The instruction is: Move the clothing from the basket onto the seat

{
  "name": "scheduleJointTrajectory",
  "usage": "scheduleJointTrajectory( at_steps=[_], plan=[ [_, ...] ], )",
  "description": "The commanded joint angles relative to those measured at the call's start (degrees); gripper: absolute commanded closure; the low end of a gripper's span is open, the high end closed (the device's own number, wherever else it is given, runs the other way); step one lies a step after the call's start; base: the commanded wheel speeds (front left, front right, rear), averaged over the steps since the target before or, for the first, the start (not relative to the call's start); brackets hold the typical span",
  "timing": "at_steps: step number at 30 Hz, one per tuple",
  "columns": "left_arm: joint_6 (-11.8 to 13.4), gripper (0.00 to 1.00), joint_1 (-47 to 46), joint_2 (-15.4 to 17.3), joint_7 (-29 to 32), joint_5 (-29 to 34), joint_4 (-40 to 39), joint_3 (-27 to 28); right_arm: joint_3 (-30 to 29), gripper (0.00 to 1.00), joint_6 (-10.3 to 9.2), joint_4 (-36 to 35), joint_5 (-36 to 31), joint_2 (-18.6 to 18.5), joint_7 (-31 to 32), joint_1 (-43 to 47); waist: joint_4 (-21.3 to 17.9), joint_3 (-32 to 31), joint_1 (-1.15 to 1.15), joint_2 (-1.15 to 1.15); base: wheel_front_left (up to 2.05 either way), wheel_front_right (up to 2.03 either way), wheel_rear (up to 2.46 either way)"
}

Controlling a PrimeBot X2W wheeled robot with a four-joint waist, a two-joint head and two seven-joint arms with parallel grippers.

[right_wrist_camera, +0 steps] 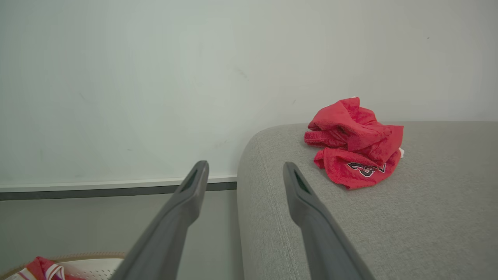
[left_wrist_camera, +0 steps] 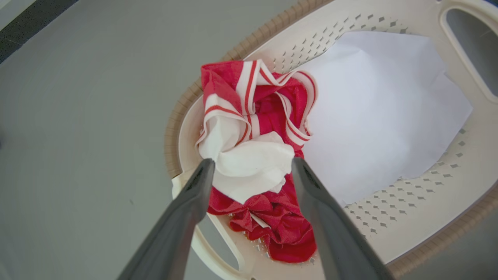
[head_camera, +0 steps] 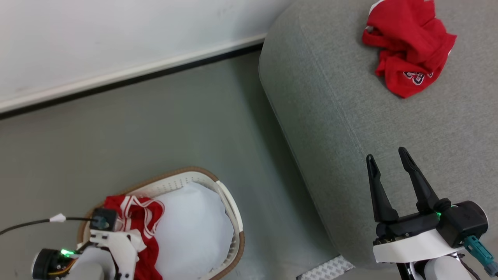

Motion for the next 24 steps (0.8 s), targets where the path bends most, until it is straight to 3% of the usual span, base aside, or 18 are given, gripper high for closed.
scheduleJointTrajectory(
  at_steps=[1, 24],
  plan=[
    [0.08, 0.0, -0.98, 0.45, -0.47, 0.69, 0.41, 0.02, 0.16, 0.0, -0.16, -0.22, 0.31, -0.06, -0.15, -0.75, -0.14, 2.32, -0.02, 0.0, 0.0, 0.0, 0.0],
    [-0.24, 0.0, -13.78, 2.06, -6.42, 0.47, 11.09, -1.13, 1.04, 0.0, -0.17, -2.04, 2.26, -0.07, -0.15, -4.08, 0.32, 12.85, -0.02, 0.0, 0.0, 0.0, 0.0]
  ],
)
